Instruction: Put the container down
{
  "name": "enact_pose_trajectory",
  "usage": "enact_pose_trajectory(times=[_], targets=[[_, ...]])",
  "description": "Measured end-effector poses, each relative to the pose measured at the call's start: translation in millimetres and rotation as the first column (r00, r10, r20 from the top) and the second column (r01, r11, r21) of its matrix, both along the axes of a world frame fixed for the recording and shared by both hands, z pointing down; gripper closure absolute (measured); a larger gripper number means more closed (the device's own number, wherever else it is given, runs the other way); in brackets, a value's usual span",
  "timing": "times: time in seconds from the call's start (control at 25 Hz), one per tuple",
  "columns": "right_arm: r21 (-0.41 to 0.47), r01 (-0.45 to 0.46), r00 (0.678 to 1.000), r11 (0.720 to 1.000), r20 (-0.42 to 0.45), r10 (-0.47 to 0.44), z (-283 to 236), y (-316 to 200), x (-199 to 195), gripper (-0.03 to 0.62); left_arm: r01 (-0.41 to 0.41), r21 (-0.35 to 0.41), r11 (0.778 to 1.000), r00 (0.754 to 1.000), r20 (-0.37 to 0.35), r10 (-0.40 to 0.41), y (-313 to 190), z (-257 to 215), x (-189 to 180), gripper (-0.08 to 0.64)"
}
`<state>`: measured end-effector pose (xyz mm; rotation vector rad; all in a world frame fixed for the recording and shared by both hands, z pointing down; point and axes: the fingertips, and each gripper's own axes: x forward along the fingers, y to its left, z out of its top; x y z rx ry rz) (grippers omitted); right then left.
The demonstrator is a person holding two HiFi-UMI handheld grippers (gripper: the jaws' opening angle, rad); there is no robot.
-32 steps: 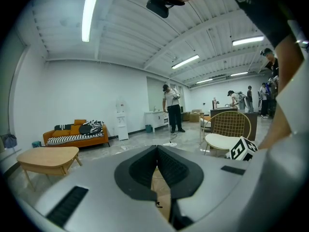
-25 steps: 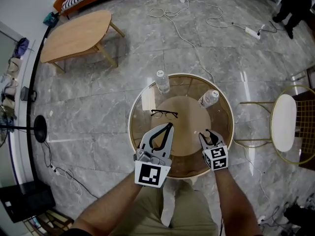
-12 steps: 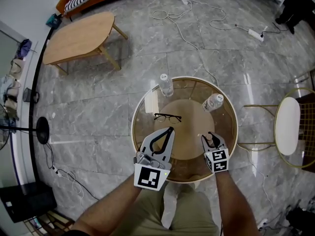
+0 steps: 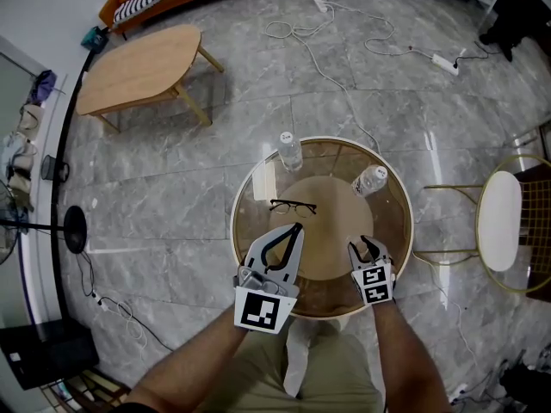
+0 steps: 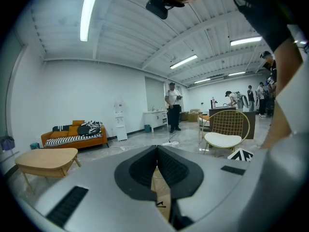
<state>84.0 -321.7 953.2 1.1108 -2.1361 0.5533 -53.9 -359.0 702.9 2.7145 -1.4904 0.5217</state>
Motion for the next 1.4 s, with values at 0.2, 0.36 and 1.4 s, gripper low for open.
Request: enact_pose_trajectory(times=[0.2,0.36,1.4], targets=[[-0.053,0.019,0.998,0.998,-0.055,-0.021,2,4,-1,0.441,0.036,0.021,0.999,0.999,-0.005,-0.036,0,-29,-14,0.545],[-0.037,0.022,0.999,0.999,-0.048,-0.023,-28,6,-1,0.425,0.047,-0.017,0.999,0.997,-0.057,-0.048,7,-51,-14,0.545],[0.45,-0.031,0.984,0.893,0.17,-0.051,-439,19,9,0.578,0.083,0.088,0.993,0.989,-0.134,-0.071,51,-248,-12,0.545]])
